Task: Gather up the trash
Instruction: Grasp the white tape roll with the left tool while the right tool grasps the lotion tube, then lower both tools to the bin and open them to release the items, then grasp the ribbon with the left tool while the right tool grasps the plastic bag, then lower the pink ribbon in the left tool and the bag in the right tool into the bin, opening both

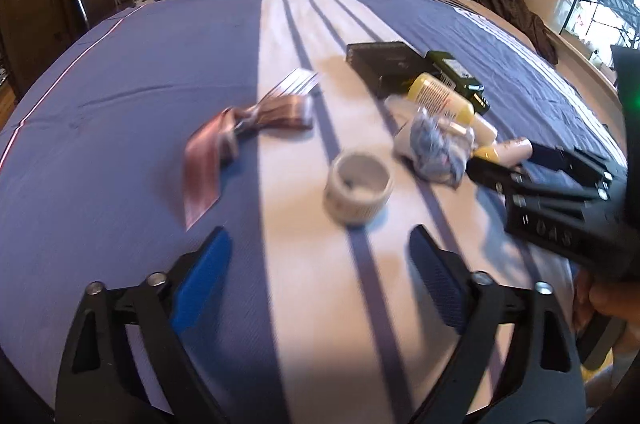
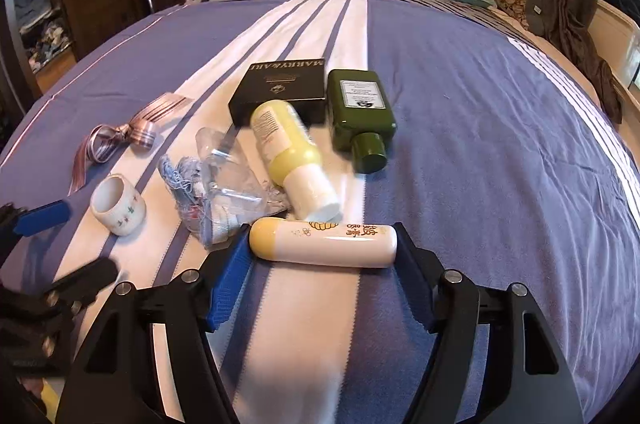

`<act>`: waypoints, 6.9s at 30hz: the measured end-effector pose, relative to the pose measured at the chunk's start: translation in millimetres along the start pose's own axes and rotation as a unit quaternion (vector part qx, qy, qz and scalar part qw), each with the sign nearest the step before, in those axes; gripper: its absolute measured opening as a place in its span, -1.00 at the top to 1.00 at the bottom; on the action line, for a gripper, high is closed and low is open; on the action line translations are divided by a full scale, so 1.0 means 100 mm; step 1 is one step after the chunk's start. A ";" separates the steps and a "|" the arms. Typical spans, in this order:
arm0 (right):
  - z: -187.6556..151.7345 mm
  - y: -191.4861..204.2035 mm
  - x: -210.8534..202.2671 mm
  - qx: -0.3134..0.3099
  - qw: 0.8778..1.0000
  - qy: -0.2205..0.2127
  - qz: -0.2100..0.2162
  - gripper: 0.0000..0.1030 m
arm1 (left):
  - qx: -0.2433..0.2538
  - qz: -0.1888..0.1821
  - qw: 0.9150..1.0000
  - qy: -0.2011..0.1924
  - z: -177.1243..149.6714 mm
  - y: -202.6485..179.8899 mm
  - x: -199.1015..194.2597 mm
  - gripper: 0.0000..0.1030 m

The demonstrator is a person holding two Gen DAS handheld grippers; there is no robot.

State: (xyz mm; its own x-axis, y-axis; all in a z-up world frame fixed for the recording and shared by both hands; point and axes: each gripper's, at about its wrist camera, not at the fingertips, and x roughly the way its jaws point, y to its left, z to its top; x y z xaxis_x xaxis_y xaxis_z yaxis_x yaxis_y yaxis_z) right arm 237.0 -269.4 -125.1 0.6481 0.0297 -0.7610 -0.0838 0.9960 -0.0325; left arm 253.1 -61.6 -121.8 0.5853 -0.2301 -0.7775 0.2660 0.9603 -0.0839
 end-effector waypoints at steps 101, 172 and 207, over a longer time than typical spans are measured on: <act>-2.25 0.22 -1.06 0.069 0.994 0.077 0.033 -0.58 | -0.001 -0.053 0.988 0.148 -2.56 -0.48 -0.67 -0.24; -0.34 0.45 -0.78 -0.004 0.996 -0.023 0.087 0.47 | -0.003 -0.036 0.999 -0.019 -0.19 0.23 -0.61 1.00; -2.19 0.39 -1.36 0.047 0.993 0.056 0.092 0.47 | -0.005 -0.108 0.992 0.067 -2.26 -0.42 -1.28 1.00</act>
State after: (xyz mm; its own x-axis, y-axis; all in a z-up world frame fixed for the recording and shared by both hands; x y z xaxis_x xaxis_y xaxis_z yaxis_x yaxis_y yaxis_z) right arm -20.5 -253.1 -164.5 0.5397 0.2076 -0.8159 -0.1194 0.9782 0.1699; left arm -6.0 -37.0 -160.1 0.4087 -0.4092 -0.8158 0.3666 0.8922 -0.2638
